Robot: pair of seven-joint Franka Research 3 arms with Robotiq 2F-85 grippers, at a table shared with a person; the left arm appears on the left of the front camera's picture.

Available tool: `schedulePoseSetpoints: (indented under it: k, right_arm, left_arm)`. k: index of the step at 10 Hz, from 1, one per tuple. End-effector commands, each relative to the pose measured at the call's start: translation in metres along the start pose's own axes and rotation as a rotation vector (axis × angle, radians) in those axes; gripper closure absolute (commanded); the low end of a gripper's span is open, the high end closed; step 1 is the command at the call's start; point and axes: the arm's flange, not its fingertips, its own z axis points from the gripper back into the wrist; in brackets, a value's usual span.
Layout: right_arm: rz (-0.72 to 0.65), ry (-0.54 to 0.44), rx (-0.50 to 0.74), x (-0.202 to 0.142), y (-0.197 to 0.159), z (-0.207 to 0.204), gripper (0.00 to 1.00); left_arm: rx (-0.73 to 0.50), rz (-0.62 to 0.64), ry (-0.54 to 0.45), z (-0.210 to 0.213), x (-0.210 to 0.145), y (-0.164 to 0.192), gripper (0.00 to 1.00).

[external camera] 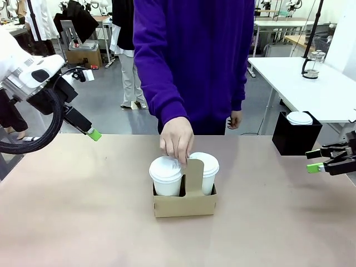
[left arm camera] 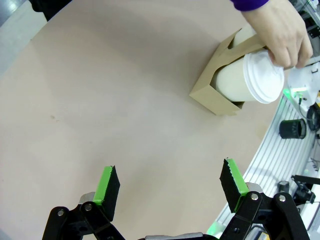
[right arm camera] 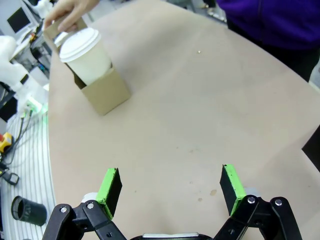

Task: Pour a drink into a cup and package it in a carrier.
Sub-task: Insert the held 600 ml Paper Cup into the Cup Carrier.

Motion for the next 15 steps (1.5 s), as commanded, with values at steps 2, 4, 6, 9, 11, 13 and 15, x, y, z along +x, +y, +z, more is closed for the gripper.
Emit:
schedulePoseSetpoints:
  k: [2,4,6,9,11,13,15]
  right_arm:
    - [0.001,-0.003,0.007,0.0002,0.0009,-0.0009,0.0]
    - [0.001,-0.003,0.007,0.0002,0.0009,-0.0009,0.0]
    - [0.001,-0.003,0.007,0.0002,0.0009,-0.0009,0.0]
    - [0.001,-0.003,0.007,0.0002,0.0009,-0.0009,0.0]
    - [0.001,-0.003,0.007,0.0002,0.0009,-0.0009,0.0]
    - [0.001,-0.003,0.007,0.0002,0.0009,-0.0009,0.0]
    - [0.001,-0.003,0.007,0.0002,0.0009,-0.0009,0.0]
  left_arm:
    - [-0.003,0.001,-0.009,0.0,0.0005,0.0002,0.0]
    - [-0.003,0.001,-0.009,0.0,0.0005,0.0002,0.0]
    - [-0.003,0.001,-0.009,0.0,0.0005,0.0002,0.0]
    - [-0.003,0.001,-0.009,0.0,0.0005,0.0002,0.0]
    - [-0.003,0.001,-0.009,0.0,0.0005,0.0002,0.0]
    - [-0.003,0.001,-0.009,0.0,0.0005,0.0002,0.0]
    - [-0.003,0.001,-0.009,0.0,0.0005,0.0002,0.0]
